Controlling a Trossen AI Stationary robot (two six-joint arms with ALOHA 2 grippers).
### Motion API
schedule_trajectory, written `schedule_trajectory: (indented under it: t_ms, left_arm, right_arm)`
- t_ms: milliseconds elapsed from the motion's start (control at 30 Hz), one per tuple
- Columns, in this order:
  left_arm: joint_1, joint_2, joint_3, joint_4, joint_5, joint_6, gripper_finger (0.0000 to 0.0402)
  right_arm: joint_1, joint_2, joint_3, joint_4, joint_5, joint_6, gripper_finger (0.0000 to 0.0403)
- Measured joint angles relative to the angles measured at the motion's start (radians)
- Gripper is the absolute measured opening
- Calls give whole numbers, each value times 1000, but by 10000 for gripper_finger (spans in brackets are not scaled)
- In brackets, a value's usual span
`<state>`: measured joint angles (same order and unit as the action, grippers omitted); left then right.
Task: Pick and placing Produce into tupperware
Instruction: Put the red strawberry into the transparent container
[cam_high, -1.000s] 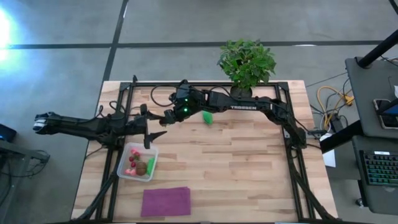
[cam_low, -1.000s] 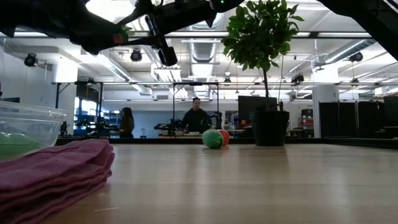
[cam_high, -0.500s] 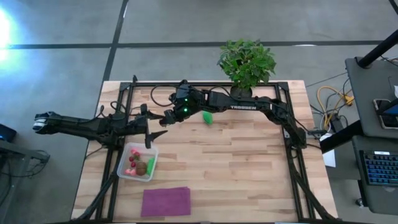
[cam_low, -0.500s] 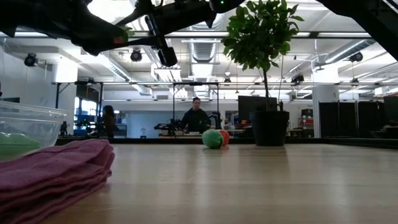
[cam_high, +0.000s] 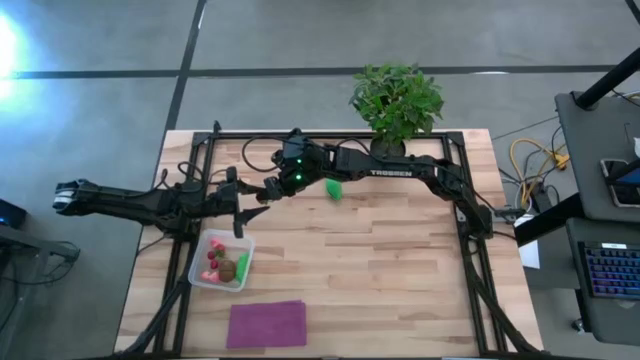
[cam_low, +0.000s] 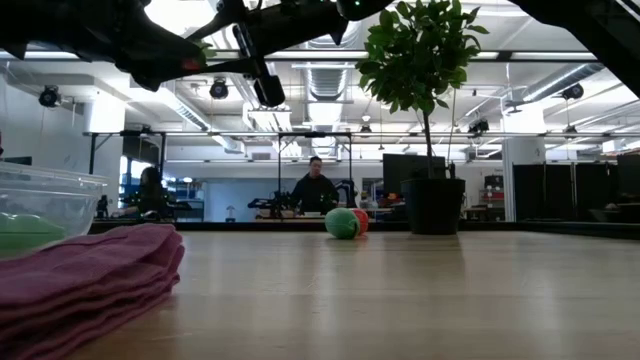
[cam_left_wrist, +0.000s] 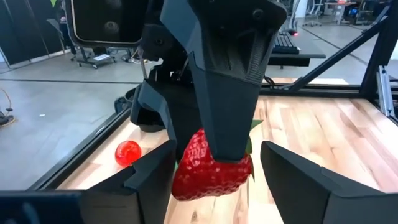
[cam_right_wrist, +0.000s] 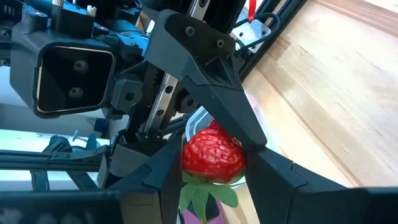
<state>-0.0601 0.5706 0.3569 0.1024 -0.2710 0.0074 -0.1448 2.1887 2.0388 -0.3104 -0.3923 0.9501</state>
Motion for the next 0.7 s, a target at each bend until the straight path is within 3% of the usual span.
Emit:
schedule_trajectory:
  t_ms: [433, 700]
  left_arm:
    - [0, 22, 3, -10, -22, 10, 147]
    - [0, 19, 4, -15, -23, 9, 152]
  right_arm:
    - [0, 0, -1, -10, -3, -4, 150]
    - [0, 0, -1, -17, 1, -8, 152]
